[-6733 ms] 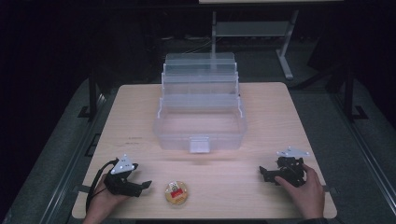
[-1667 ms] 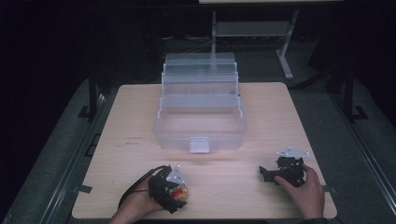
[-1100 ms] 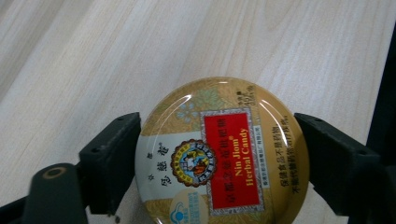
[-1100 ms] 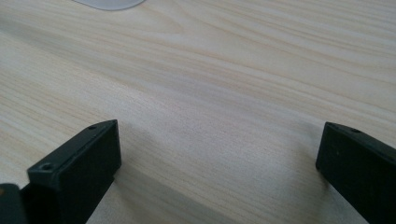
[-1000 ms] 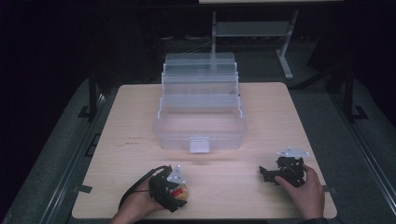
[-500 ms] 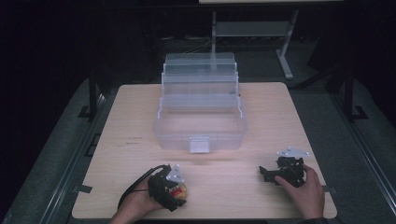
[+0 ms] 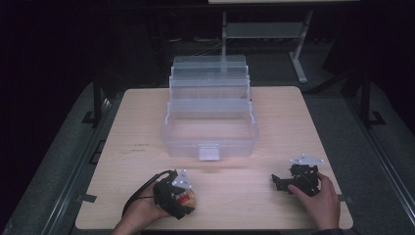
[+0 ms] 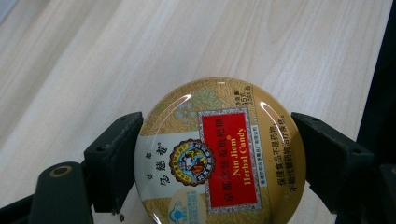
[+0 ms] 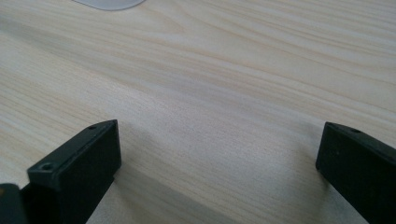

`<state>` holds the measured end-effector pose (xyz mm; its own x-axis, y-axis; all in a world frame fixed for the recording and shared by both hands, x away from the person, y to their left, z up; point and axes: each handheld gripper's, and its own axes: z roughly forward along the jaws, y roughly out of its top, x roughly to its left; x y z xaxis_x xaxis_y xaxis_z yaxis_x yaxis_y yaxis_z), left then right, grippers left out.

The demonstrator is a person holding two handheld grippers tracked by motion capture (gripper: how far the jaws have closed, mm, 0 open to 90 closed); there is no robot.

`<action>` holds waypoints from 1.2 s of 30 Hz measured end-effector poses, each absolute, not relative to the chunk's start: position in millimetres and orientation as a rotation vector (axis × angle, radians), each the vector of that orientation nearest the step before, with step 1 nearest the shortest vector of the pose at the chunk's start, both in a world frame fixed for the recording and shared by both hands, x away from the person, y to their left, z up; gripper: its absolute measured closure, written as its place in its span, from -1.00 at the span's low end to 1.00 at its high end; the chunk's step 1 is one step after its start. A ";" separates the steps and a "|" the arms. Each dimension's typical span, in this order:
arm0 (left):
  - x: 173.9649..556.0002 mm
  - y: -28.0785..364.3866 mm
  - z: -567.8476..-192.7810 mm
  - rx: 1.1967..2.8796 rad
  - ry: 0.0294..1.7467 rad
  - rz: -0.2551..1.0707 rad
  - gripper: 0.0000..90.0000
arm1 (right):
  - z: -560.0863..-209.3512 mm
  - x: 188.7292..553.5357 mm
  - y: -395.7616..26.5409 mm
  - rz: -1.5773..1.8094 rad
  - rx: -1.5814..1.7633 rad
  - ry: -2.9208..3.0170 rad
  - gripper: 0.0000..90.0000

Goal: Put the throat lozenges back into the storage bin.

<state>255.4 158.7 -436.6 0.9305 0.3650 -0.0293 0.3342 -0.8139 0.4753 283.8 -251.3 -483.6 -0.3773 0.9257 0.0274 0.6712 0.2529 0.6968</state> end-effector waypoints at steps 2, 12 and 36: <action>256.0 159.1 -434.7 2.590 0.508 0.089 -0.57 | -483.6 283.8 -251.3 0.893 1.457 2.141 -1.00; 259.4 160.5 -428.2 2.580 0.517 0.099 -0.57 | -483.6 283.8 -251.2 0.893 1.458 2.142 -1.00; 274.0 160.9 -407.2 2.560 0.525 0.118 -0.57 | -483.6 283.8 -251.3 0.893 1.457 2.142 -1.00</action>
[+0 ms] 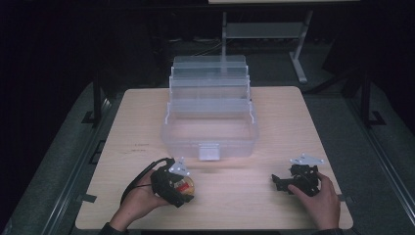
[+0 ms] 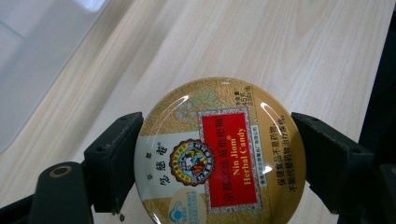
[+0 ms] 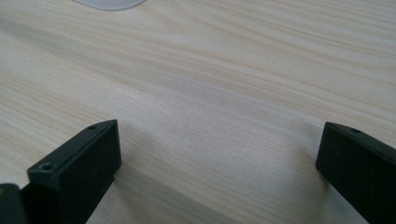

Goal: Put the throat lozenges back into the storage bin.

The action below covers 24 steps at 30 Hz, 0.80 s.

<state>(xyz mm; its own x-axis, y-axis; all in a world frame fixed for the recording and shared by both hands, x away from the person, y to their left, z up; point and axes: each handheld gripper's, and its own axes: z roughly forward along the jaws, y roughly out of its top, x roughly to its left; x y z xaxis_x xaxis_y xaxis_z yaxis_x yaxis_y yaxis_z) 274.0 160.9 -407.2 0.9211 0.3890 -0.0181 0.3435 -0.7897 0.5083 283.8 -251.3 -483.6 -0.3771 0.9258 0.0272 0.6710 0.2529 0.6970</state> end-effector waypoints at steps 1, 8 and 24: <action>274.0 160.9 -407.2 2.560 0.525 0.118 -0.57 | -483.6 283.8 -251.3 0.893 1.457 2.142 -1.00; 278.2 160.3 -399.9 2.557 0.522 0.121 -0.57 | -483.6 283.8 -251.3 0.893 1.457 2.141 -1.00; 289.7 162.9 -380.9 2.541 0.524 0.141 -0.57 | -483.6 283.8 -251.2 0.893 1.458 2.142 -1.00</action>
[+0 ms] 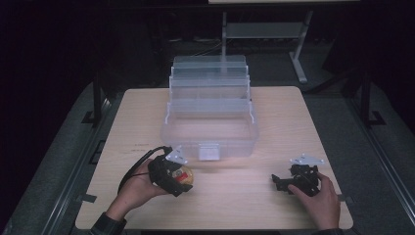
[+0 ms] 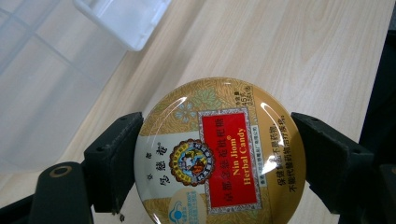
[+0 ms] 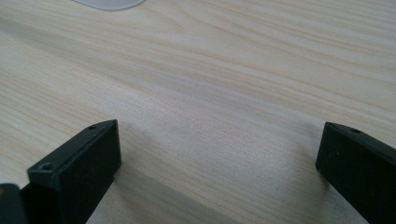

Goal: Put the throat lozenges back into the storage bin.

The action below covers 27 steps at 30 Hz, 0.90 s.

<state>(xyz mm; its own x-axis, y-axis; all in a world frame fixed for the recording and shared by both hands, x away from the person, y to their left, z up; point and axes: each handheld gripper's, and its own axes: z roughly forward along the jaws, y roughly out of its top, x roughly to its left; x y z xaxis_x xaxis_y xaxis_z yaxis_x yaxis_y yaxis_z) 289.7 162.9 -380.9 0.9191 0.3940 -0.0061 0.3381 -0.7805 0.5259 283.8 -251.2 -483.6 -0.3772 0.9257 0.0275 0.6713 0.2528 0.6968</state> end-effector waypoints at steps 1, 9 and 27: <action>290.5 163.1 -379.8 2.541 0.525 0.138 -0.57 | -483.6 283.8 -251.2 0.893 1.458 2.142 -1.00; 297.4 163.5 -369.8 2.533 0.529 0.146 -0.57 | -483.6 283.8 -251.3 0.893 1.457 2.141 -1.00; 312.5 163.3 -353.5 2.524 0.538 0.140 -0.57 | -483.5 283.8 -251.3 0.894 1.457 2.143 -1.00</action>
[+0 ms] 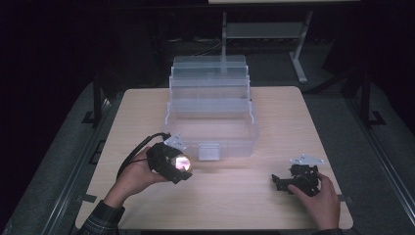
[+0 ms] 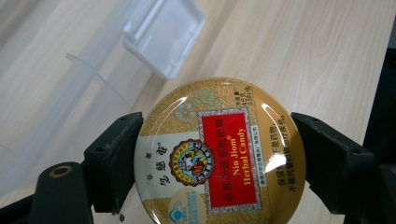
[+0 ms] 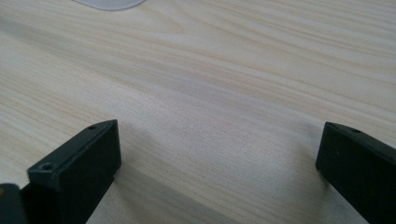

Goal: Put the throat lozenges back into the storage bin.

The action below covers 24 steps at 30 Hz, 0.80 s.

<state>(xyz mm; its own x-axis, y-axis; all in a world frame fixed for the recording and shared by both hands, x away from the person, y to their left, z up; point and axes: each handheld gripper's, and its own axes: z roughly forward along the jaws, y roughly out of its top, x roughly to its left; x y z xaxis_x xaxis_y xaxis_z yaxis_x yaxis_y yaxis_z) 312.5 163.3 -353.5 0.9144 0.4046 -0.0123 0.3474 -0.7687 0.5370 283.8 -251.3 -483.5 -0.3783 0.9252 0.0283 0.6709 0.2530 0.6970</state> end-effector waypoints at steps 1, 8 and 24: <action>313.9 163.5 -352.2 2.528 0.534 0.141 -0.57 | -483.6 283.8 -251.3 0.894 1.457 2.142 -1.00; 323.2 163.1 -346.3 2.516 0.549 0.143 -0.56 | -483.5 283.7 -251.2 0.894 1.459 2.142 -1.00; 353.1 168.8 -331.9 2.503 0.615 0.171 -0.56 | -483.6 283.7 -251.3 0.893 1.456 2.141 -1.00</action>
